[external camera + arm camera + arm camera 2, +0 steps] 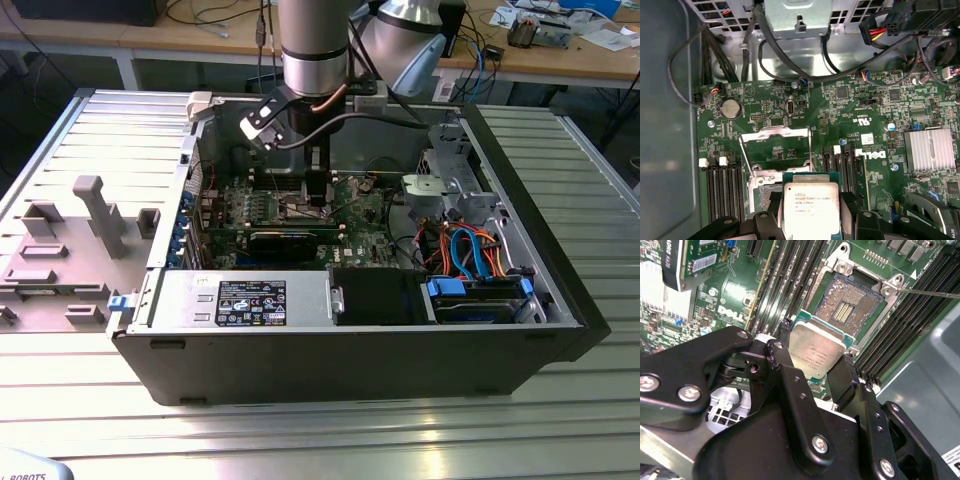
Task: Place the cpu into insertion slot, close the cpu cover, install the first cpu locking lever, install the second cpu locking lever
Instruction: 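Place the cpu into insertion slot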
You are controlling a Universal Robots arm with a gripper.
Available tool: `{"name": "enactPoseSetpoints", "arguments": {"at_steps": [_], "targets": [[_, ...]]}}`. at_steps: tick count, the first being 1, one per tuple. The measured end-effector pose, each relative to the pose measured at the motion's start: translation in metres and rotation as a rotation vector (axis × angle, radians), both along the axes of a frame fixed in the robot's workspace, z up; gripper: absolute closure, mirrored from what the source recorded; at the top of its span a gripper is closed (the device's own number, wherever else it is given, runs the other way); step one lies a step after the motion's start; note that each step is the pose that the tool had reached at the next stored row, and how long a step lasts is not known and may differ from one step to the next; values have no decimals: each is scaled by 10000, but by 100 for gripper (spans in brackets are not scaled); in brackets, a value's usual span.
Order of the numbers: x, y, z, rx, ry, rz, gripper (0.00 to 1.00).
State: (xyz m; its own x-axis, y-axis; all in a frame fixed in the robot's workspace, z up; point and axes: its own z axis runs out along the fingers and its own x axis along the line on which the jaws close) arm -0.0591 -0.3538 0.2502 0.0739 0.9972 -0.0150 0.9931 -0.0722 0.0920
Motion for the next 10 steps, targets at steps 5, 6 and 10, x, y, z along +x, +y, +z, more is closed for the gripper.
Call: {"name": "enactPoseSetpoints", "arguments": {"at_steps": [5, 6, 10], "targets": [[-13, 34, -10, -1, 1, 129, 46], [-16, 35, -12, -1, 1, 129, 46], [-25, 38, -17, 0, 1, 129, 46]]}}
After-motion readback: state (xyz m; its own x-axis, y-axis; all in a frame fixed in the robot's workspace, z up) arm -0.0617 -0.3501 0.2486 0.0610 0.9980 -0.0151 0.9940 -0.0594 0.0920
